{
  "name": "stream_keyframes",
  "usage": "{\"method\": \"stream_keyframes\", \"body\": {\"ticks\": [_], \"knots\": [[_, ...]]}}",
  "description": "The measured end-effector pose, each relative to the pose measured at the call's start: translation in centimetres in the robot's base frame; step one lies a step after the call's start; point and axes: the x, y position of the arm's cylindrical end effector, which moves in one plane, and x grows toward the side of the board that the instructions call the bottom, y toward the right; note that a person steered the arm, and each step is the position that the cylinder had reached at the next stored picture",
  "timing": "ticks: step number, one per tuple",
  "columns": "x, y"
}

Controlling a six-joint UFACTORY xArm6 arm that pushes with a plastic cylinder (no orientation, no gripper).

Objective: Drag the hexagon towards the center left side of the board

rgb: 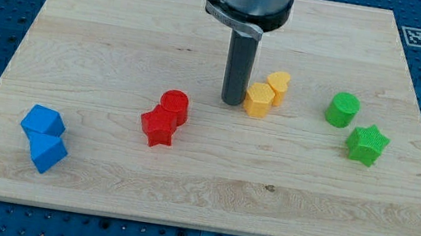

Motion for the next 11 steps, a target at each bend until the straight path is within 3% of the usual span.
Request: {"method": "stream_keyframes", "body": {"ticks": [2, 9, 10, 11], "knots": [[3.0, 0.5], [0.9, 7.2], [-0.9, 6.9], [-1.2, 1.7]]}}
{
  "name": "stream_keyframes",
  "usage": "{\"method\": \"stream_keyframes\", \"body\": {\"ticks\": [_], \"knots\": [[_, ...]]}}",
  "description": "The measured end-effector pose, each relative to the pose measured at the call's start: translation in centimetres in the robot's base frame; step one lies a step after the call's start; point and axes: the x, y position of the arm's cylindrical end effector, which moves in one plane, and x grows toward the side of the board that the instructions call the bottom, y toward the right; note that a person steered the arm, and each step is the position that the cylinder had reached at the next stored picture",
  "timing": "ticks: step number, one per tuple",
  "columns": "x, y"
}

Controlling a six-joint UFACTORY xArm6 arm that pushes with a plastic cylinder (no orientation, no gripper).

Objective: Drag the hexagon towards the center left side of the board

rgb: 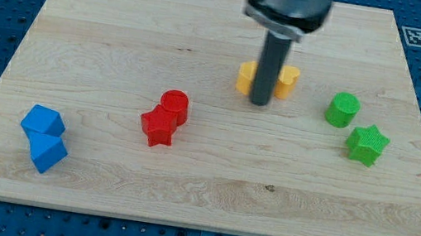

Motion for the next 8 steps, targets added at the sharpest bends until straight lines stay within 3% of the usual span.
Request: {"method": "stream_keyframes", "body": {"ticks": [1, 3, 4, 6, 8], "knots": [[-0.2, -4.2], [1.0, 4.5], [-0.9, 5.8], [-3.9, -4.4], [-5.3, -4.7]]}}
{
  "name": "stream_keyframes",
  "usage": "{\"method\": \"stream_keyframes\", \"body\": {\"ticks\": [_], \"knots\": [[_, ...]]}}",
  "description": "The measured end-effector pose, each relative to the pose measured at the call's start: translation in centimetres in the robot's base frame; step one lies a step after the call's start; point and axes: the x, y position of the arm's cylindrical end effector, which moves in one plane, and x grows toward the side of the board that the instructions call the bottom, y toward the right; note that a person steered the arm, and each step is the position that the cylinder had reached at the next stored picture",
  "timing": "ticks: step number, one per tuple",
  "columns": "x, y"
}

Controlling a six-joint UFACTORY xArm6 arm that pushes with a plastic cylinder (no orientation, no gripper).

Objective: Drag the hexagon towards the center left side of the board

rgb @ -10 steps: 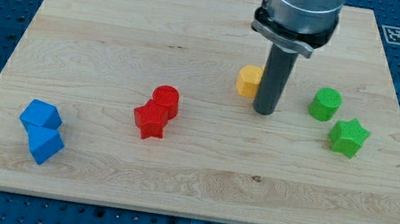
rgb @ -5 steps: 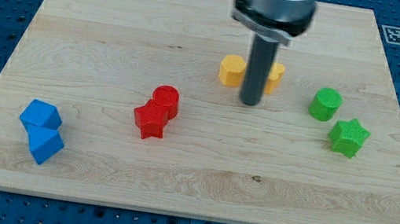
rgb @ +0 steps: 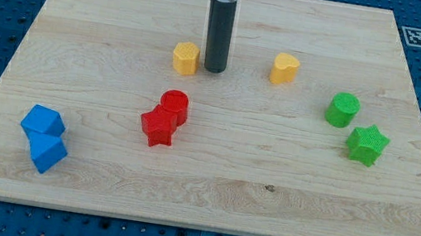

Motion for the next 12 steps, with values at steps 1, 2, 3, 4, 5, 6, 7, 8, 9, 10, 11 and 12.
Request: {"method": "stream_keyframes", "body": {"ticks": [1, 2, 3, 4, 5, 6, 7, 8, 9, 10, 11, 12], "knots": [[-0.1, -2.7], [-0.1, -7.9], [-1.9, -8.6], [-2.2, -8.1], [-2.0, -6.0], [0.5, -5.2], [1.4, -9.5], [1.7, -14.4], [0.4, -12.8], [-1.5, -12.7], [-2.4, -12.8], [-1.3, -14.1]]}}
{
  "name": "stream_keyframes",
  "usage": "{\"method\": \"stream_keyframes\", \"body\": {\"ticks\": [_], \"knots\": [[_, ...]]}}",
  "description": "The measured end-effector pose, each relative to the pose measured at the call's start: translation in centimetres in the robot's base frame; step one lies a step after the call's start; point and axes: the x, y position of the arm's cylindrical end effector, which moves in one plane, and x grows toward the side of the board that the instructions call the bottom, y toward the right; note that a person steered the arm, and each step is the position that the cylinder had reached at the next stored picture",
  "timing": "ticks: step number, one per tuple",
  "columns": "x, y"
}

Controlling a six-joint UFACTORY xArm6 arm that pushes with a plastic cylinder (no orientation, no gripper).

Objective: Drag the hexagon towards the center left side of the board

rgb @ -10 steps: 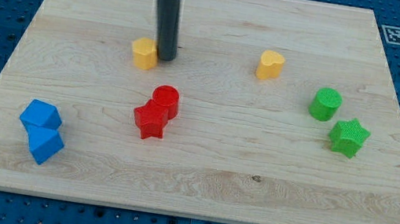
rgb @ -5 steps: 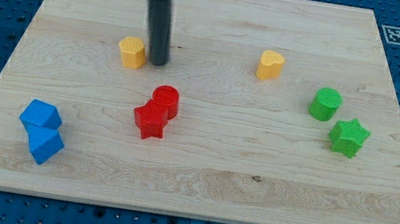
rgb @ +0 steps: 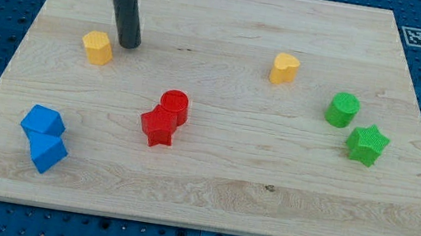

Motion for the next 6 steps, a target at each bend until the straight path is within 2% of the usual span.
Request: {"method": "stream_keyframes", "body": {"ticks": [1, 3, 6], "knots": [[2.5, -0.6], [0.9, 2.7], [0.8, -2.2]]}}
